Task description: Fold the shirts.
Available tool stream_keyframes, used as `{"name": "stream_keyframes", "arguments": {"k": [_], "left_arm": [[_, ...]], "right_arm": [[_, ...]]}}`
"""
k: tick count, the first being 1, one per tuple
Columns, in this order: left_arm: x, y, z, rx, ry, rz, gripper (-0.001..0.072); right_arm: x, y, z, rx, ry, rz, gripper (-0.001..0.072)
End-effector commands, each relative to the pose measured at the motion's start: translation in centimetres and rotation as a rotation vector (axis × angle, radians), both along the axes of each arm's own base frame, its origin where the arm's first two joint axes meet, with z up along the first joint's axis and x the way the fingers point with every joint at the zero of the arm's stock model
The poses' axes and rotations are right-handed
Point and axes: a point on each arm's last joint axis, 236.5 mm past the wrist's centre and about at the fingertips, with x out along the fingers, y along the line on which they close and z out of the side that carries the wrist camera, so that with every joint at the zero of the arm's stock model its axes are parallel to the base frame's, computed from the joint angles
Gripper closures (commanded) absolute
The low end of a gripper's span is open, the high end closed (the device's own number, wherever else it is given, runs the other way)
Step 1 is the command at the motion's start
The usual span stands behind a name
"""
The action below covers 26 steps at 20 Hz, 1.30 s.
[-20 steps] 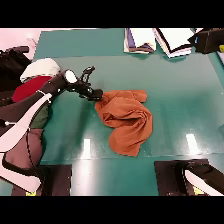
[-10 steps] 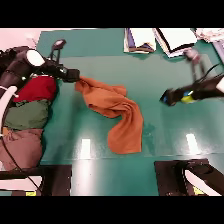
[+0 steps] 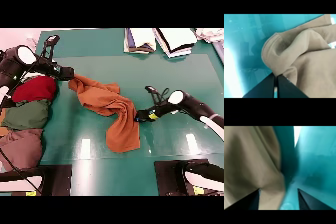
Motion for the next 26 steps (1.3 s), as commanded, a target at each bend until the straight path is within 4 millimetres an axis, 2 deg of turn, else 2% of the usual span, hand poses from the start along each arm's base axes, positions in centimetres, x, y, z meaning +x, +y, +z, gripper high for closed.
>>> {"name": "stream_keyframes", "arguments": {"k": [1, 2, 3, 5, 6, 8, 10, 11, 13, 14, 15, 17, 20, 22, 23, 24, 26], "left_arm": [[-0.2, 0.1, -0.1, 0.006, 0.008, -0.002, 0.0684], [-0.2, 0.1, -0.1, 0.006, 0.010, -0.003, 0.0684], [-0.2, 0.2, 0.0, 0.006, 0.007, -0.003, 0.0684], [-0.2, 0.5, 1.4, 0.019, -0.031, -0.001, 0.0684], [-0.2, 1.0, 3.3, 0.034, -0.077, 0.002, 0.0684], [-0.4, 2.4, 9.7, 0.073, -0.234, 0.015, 0.0684], [-2.0, 3.3, 18.8, 0.063, -0.446, 0.038, 0.0684], [-3.7, 3.6, 23.8, 0.040, -0.562, 0.048, 0.0684], [-8.4, 4.2, 32.6, -0.016, -0.772, 0.063, 0.0684], [-11.0, 4.6, 35.9, -0.037, -0.856, 0.068, 0.0684], [-14.2, 4.9, 39.0, -0.066, -0.935, 0.068, 0.0684], [-19.8, 5.5, 43.3, -0.109, -1.060, 0.065, 0.0684], [-25.9, 6.5, 46.7, -0.145, -1.189, 0.071, 0.0685], [-27.7, 6.8, 47.7, -0.161, -1.231, 0.077, 0.0685], [-27.6, 6.9, 47.6, -0.156, -1.227, 0.078, 0.0685], [-26.7, 6.9, 46.9, -0.136, -1.200, 0.082, 0.0685], [-22.8, 7.2, 43.4, -0.047, -1.068, 0.090, 0.0684]], "right_arm": [[0.7, 3.2, -1.3, 0.028, 0.003, 0.096, 0.0445], [1.2, 3.7, -1.1, 0.027, -0.015, 0.121, 0.0587], [1.9, 4.1, -0.5, 0.028, -0.039, 0.132, 0.0695], [3.9, 3.4, 1.7, -0.010, -0.121, 0.168, 0.0696], [5.1, 2.1, 3.6, -0.051, -0.173, 0.175, 0.0696], [8.0, -2.0, 9.7, -0.156, -0.319, 0.136, 0.0696], [9.7, -6.2, 18.4, -0.223, -0.514, 0.076, 0.0697], [9.8, -7.8, 23.3, -0.232, -0.616, 0.032, 0.0696], [8.5, -10.3, 31.8, -0.238, -0.797, -0.045, 0.0696], [7.3, -11.1, 35.2, -0.238, -0.870, -0.071, 0.0697], [5.8, -11.7, 38.3, -0.238, -0.941, -0.092, 0.0696], [2.9, -12.5, 43.1, -0.234, -1.053, -0.137, 0.0697], [-0.5, -14.1, 48.4, -0.244, -1.172, -0.212, 0.0697], [-1.5, -15.2, 50.4, -0.259, -1.203, -0.261, 0.0697], [-1.5, -15.6, 50.8, -0.262, -1.193, -0.281, 0.0697], [-1.2, -15.9, 50.6, -0.265, -1.168, -0.292, 0.0697], [0.8, -15.9, 48.7, -0.260, -1.072, -0.289, 0.0697]]}}
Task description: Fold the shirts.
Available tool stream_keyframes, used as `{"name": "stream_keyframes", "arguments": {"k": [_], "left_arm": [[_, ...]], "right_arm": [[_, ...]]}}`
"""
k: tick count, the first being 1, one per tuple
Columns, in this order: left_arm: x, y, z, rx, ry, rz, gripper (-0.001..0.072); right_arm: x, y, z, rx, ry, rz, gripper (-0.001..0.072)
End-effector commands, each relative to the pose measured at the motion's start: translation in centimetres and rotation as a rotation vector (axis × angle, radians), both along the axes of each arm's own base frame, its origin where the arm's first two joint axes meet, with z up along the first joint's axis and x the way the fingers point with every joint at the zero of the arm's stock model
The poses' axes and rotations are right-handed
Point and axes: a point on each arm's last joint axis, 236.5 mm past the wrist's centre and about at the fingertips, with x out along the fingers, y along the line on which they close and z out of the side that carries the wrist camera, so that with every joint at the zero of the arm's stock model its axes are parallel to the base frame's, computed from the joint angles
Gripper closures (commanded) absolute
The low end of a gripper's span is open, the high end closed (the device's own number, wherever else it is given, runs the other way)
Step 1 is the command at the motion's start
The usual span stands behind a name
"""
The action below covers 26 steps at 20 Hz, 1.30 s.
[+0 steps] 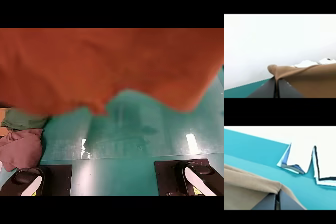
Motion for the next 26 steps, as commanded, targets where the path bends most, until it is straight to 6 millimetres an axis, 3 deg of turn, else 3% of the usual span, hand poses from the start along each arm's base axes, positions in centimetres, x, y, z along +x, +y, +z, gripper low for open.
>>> {"name": "stream_keyframes", "arguments": {"k": [1, 3, 5, 7, 10, 12, 13, 14, 15, 16, 18, 20, 21, 24, 26], "left_arm": [[4.8, 0.9, -5.0, 0.095, 0.188, 0.075, 0.0684], [10.8, 0.1, -12.0, 0.167, 0.431, 0.076, 0.0684], [16.5, -1.0, -20.7, 0.225, 0.679, 0.061, 0.0683], [21.2, -1.8, -30.7, 0.271, 0.909, 0.048, 0.0684], [24.8, -2.4, -45.2, 0.322, 1.191, 0.035, 0.0683], [25.4, -2.3, -50.8, 0.343, 1.309, 0.032, 0.0681], [25.5, -2.2, -52.1, 0.345, 1.335, 0.034, 0.0532], [25.6, -1.9, -52.4, 0.341, 1.339, 0.040, 0.0187], [25.8, -1.5, -52.0, 0.317, 1.337, 0.059, 0.0119], [25.9, -0.7, -51.2, 0.298, 1.329, 0.076, 0.0119], [25.0, 1.0, -48.9, 0.263, 1.325, 0.099, 0.0119], [22.8, 1.9, -47.6, 0.211, 1.360, 0.093, 0.0118], [21.3, 2.3, -47.9, 0.200, 1.384, 0.094, 0.0119], [14.4, 2.1, -51.9, 0.166, 1.501, 0.092, 0.0118], [9.4, 0.8, -55.0, 0.098, 1.573, 0.055, 0.0118]], "right_arm": [[2.1, -0.7, -2.2, 0.034, 0.127, -0.037, 0.0697], [5.8, 0.4, -7.4, 0.038, 0.282, -0.002, 0.0697], [9.0, 2.0, -14.8, 0.031, 0.482, 0.038, 0.0697], [11.5, 3.6, -22.9, 0.022, 0.670, 0.065, 0.0697], [14.6, 5.1, -33.1, 0.022, 0.841, 0.069, 0.0697], [15.5, 6.0, -37.4, 0.014, 0.919, 0.077, 0.0695], [15.8, 6.2, -38.5, 0.011, 0.943, 0.079, 0.0695], [16.3, 6.4, -39.1, 0.016, 0.956, 0.083, 0.0672], [16.9, 6.5, -39.1, 0.015, 0.952, 0.084, 0.0474], [17.6, 6.4, -38.4, 0.017, 0.938, 0.083, 0.0327], [18.0, 5.8, -36.5, 0.017, 0.927, 0.082, 0.0327], [16.3, 5.5, -34.8, -0.009, 0.952, 0.111, 0.0335], [15.2, 5.5, -34.2, -0.020, 0.959, 0.124, 0.0335], [11.9, 5.2, -33.2, -0.019, 0.952, 0.129, 0.0334], [9.6, 5.8, -33.0, 0.035, 0.961, 0.150, 0.0334]]}}
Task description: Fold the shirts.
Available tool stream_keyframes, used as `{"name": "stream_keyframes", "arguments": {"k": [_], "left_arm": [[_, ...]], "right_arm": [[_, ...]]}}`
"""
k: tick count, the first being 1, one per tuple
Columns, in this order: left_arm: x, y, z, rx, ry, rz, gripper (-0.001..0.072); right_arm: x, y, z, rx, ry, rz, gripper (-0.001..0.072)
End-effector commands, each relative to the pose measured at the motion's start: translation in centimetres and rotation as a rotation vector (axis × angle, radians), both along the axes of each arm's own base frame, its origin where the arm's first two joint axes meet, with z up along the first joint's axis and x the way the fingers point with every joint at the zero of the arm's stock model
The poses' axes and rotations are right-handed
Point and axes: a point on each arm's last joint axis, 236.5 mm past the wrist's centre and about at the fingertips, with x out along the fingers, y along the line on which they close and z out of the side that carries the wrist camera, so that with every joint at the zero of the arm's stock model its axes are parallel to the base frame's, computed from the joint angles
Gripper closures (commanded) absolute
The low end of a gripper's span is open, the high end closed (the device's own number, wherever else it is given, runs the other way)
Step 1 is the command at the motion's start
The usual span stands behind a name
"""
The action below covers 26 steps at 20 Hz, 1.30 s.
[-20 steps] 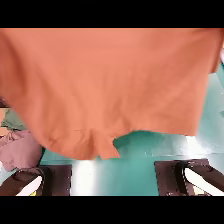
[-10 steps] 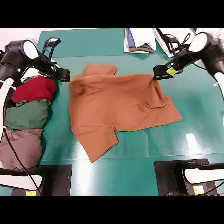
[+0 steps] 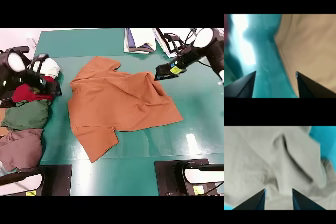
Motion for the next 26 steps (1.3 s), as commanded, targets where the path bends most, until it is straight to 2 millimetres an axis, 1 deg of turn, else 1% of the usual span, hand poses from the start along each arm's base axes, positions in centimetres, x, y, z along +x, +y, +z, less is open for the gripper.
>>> {"name": "stream_keyframes", "arguments": {"k": [1, 2, 3, 5, 6, 8, 10, 12, 13, 14, 15, 16, 18, 20, 21, 22, 23, 24, 25, 26], "left_arm": [[-7.9, -1.7, -4.6, -0.108, 0.108, 0.058, 0.0118], [-9.7, -2.3, -6.0, -0.140, 0.123, 0.080, 0.0118], [-10.9, -2.8, -7.1, -0.171, 0.136, 0.104, 0.0118], [-12.4, -4.6, -9.1, -0.263, 0.171, 0.172, 0.0118], [-12.6, -5.3, -9.6, -0.307, 0.171, 0.196, 0.0118], [-12.3, -6.7, -9.9, -0.383, 0.152, 0.225, 0.0118], [-12.0, -7.7, -9.9, -0.388, 0.121, 0.209, 0.0119], [-12.3, -9.2, -9.9, -0.389, 0.114, 0.164, 0.0121], [-12.5, -9.9, -9.8, -0.389, 0.111, 0.141, 0.0271], [-12.4, -10.2, -9.8, -0.387, 0.100, 0.132, 0.0482], [-12.1, -10.2, -9.5, -0.386, 0.088, 0.128, 0.0667], [-11.5, -10.0, -8.9, -0.373, 0.061, 0.109, 0.0683], [-9.8, -10.0, -6.5, -0.354, 0.003, 0.057, 0.0684], [-8.1, -9.9, -3.9, -0.340, -0.067, 0.016, 0.0684], [-7.4, -9.9, -2.8, -0.336, -0.096, 0.003, 0.0684], [-6.8, -10.0, -1.9, -0.340, -0.119, -0.001, 0.0684], [-6.5, -10.1, -1.4, -0.345, -0.131, -0.002, 0.0684], [-6.4, -10.2, -1.3, -0.348, -0.134, 0.000, 0.0683], [-6.4, -10.2, -1.3, -0.348, -0.133, -0.001, 0.0684], [-6.4, -10.2, -1.3, -0.348, -0.133, 0.000, 0.0684]], "right_arm": [[-3.9, 1.1, 0.9, 0.095, 0.017, 0.004, 0.0334], [-4.6, 1.7, 1.3, 0.144, 0.011, 0.003, 0.0334], [-4.9, 2.1, 1.7, 0.189, -0.007, -0.008, 0.0333], [-5.3, 2.3, 2.1, 0.222, -0.038, -0.032, 0.0334], [-5.5, 2.2, 2.1, 0.221, -0.046, -0.035, 0.0334], [-5.9, 2.2, 2.4, 0.222, -0.064, -0.039, 0.0333], [-6.1, 2.2, 2.7, 0.223, -0.078, -0.039, 0.0334], [-6.2, 2.2, 3.2, 0.224, -0.093, -0.039, 0.0334], [-6.2, 2.0, 3.2, 0.223, -0.089, -0.042, 0.0333], [-6.3, 1.5, 3.0, 0.221, -0.080, -0.051, 0.0333], [-6.4, 0.7, 2.9, 0.217, -0.066, -0.070, 0.0334], [-6.7, -0.3, 2.6, 0.215, -0.045, -0.094, 0.0334], [-7.7, -3.3, 0.8, 0.210, 0.009, -0.184, 0.0334], [-10.0, -7.6, -2.8, 0.174, 0.084, -0.322, 0.0334], [-11.5, -10.4, -5.1, 0.136, 0.124, -0.407, 0.0333], [-13.2, -12.5, -7.2, 0.118, 0.169, -0.485, 0.0319], [-14.9, -14.3, -9.2, 0.130, 0.218, -0.574, 0.0236], [-16.2, -15.5, -10.9, 0.152, 0.262, -0.653, 0.0188], [-17.6, -16.5, -12.6, 0.174, 0.308, -0.724, 0.0193], [-18.5, -17.1, -14.0, 0.192, 0.341, -0.777, 0.0207]]}}
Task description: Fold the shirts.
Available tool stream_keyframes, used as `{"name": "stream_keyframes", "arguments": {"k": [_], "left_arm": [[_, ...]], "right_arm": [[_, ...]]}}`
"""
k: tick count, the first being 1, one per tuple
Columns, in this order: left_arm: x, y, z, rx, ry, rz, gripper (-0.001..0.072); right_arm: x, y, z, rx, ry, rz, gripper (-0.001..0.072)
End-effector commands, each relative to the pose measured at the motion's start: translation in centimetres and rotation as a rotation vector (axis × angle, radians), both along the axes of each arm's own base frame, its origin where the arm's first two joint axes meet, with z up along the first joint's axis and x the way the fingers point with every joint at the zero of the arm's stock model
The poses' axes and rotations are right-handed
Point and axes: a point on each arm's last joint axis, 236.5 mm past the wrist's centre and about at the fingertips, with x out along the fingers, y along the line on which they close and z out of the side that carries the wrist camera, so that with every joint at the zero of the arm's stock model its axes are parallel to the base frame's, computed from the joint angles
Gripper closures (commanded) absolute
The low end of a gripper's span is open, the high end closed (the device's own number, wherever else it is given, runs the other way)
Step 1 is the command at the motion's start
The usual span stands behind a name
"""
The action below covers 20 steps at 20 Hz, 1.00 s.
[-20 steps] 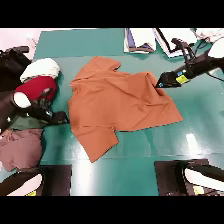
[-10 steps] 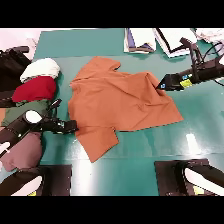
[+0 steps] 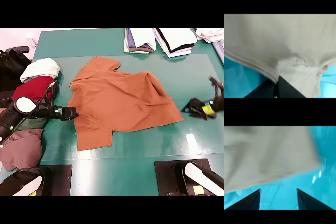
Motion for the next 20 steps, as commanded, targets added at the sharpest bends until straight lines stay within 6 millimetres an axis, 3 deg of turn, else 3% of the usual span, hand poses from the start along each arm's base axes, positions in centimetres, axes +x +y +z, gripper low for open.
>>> {"name": "stream_keyframes", "arguments": {"k": [1, 2, 6, 11, 13, 14, 15, 17, 19, 20], "left_arm": [[0.6, 0.0, 1.0, 0.003, -0.027, -0.006, 0.0684], [0.6, 0.0, 1.0, 0.003, -0.027, -0.006, 0.0684], [0.6, 0.0, 1.0, 0.002, -0.025, -0.004, 0.0684], [0.5, -0.1, 1.0, -0.002, -0.016, 0.006, 0.0684], [0.6, 0.0, 1.0, -0.003, -0.019, 0.007, 0.0684], [0.7, -0.1, 1.2, -0.004, -0.025, 0.007, 0.0684], [1.1, -0.1, 1.9, -0.004, -0.046, 0.007, 0.0685], [2.8, 0.1, 6.0, 0.000, -0.159, 0.006, 0.0685], [4.5, 1.0, 13.5, 0.019, -0.339, 0.032, 0.0685], [4.9, 1.6, 18.5, 0.027, -0.458, 0.046, 0.0685]], "right_arm": [[-4.4, -2.9, -5.4, 0.060, 0.118, -0.192, 0.0223], [-4.2, -2.6, -6.2, 0.095, 0.100, -0.195, 0.0282], [-0.5, -1.4, -7.6, 0.179, 0.019, -0.235, 0.0282], [4.3, 0.6, -7.9, 0.132, -0.037, -0.109, 0.0292], [5.9, 1.9, -7.4, 0.114, -0.063, -0.045, 0.0627], [6.7, 2.5, -6.8, 0.105, -0.085, -0.017, 0.0695], [7.5, 3.0, -5.7, 0.094, -0.114, 0.012, 0.0695], [9.5, 3.7, -1.5, 0.054, -0.228, 0.080, 0.0696], [11.8, 4.0, 6.1, -0.015, -0.415, 0.140, 0.0695], [12.7, 4.0, 11.1, -0.063, -0.535, 0.160, 0.0695]]}}
